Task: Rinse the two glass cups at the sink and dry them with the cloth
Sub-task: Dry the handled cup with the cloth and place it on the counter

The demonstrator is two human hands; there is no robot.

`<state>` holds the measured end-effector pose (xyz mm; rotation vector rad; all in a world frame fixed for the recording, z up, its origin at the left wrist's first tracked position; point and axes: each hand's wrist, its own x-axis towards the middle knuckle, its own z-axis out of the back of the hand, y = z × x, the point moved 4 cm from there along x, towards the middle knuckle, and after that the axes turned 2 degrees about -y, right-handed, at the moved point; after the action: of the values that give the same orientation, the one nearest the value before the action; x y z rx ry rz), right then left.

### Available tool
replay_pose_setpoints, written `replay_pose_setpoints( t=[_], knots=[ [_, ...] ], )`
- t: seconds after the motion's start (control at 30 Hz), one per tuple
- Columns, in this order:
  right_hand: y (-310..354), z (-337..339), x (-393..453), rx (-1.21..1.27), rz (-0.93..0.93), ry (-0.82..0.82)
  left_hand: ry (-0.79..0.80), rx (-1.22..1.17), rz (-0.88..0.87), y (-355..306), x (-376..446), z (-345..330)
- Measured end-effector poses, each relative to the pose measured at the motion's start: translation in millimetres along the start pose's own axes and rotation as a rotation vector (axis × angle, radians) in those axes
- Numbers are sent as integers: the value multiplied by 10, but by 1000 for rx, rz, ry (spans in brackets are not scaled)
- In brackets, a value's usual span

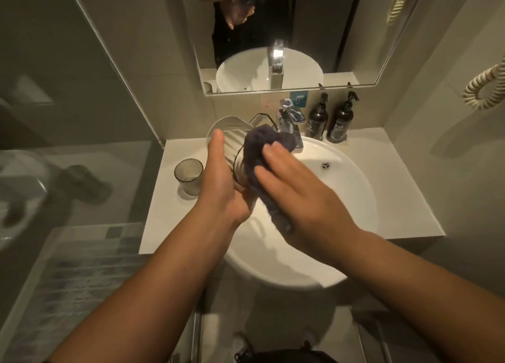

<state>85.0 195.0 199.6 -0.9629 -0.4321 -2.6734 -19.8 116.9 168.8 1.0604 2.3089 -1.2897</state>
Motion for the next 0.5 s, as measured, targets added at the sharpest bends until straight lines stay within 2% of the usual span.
replay_pose_setpoints(
  t=[0.17,0.3,0.37,0.43,0.47,0.5],
  knots=[
    [-66,-273,-203,-183,208,185,53,-51,31,56,-4,-39],
    [-161,-250,-340,-209,331,256,57,1,58,79,-11,-12],
    [-265,-235,-394,-201,307,336,30,-11,-4,18,26,9],
    [-412,-209,-427,-137,82,360,5,-28,-89,-87,69,39],
    [-512,-177,-453,-24,-158,323,-1,-30,-111,-127,81,49],
    [-625,-131,-474,144,-490,285,0,-31,-123,-154,88,52]
  ],
)
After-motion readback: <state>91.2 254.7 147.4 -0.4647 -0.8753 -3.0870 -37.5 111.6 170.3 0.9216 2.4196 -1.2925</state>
